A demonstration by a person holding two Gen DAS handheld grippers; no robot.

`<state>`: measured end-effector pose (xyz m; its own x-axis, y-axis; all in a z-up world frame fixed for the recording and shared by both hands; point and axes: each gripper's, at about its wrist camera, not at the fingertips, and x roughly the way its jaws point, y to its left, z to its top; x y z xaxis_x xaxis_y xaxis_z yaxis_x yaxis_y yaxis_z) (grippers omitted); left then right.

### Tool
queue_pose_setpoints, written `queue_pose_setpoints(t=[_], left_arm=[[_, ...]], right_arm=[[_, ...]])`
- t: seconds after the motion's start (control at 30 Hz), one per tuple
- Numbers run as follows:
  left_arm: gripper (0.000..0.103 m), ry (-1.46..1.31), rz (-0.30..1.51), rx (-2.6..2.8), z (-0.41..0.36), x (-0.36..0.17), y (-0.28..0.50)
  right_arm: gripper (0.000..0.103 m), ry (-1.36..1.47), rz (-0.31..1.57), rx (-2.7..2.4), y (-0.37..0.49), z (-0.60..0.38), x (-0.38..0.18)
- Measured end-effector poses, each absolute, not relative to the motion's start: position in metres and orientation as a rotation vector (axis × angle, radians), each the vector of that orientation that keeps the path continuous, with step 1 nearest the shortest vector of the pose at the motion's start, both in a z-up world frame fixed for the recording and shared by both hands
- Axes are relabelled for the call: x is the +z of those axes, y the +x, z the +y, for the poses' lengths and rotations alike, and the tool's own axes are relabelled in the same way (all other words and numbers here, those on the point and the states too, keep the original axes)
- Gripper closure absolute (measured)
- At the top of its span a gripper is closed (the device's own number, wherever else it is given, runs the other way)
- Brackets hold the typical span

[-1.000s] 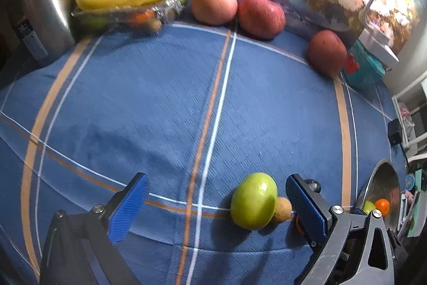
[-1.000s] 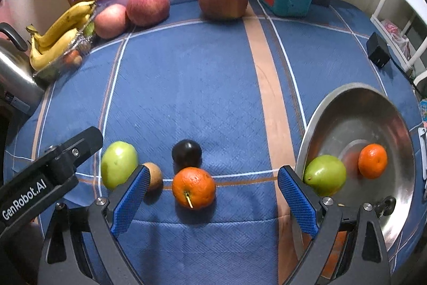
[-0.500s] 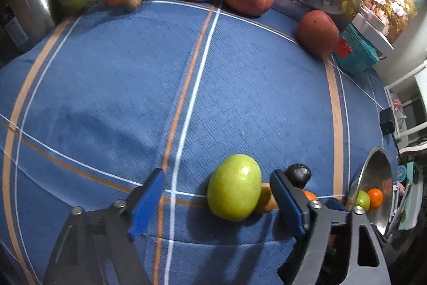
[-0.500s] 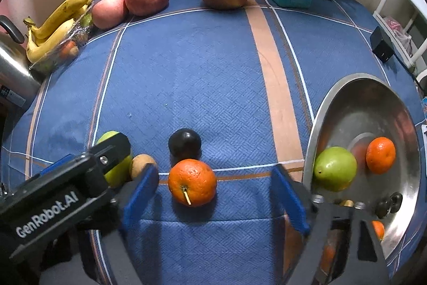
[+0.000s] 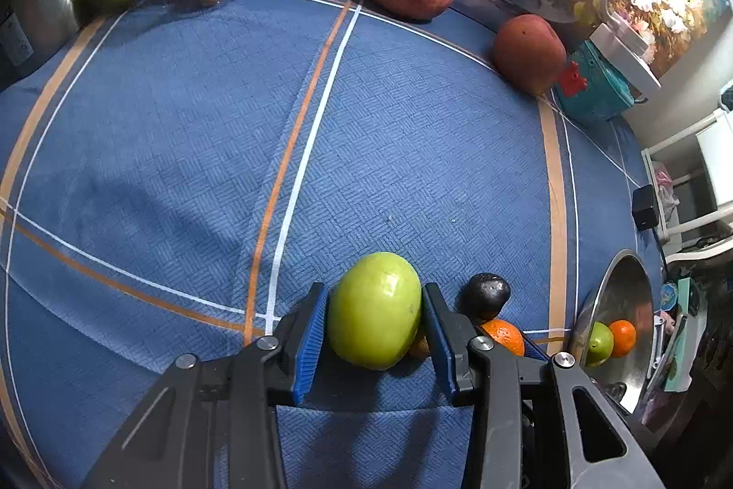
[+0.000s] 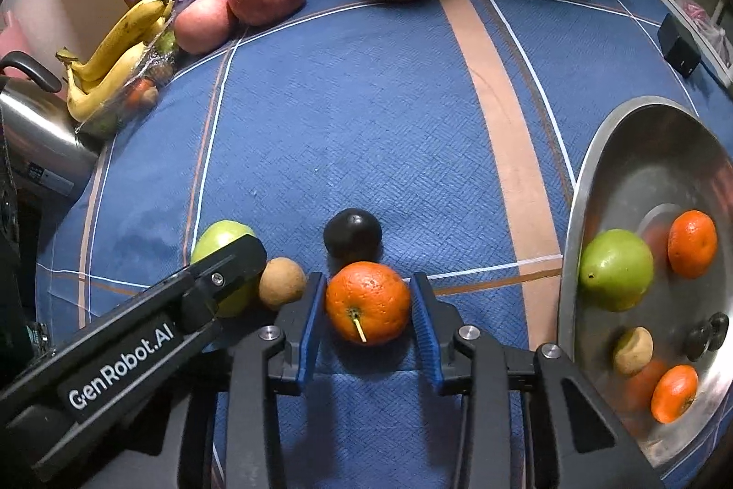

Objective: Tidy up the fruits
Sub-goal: 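Grasp a tangerine with the right tool while the left tool grasps the large green fruit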

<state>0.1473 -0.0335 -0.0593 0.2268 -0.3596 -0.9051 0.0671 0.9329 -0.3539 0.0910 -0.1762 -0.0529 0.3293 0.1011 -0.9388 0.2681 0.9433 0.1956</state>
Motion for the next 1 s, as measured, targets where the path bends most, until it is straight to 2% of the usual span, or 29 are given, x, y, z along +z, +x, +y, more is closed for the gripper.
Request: queue_pose_setpoints(t=[0.33,0.6,1.0], left_arm=[[0.059,-0.26,1.318,-0.292,-0.03,-0.054,0.144],[0.059,-0.238,1.255,-0.286,-0.028,-0.029,0.142],[0.059,-0.224,1.139,-0.302,-0.032,0.02,0.133]], right_arm=[[0.065,0.352,1.235,-0.113,0.087,-0.178,-0.052],[0.065,0.369,1.209,-0.11,0.084,-0.183,-0.042],[0.065,0.346,1.101,-0.166,0.072,-0.203,0.006]])
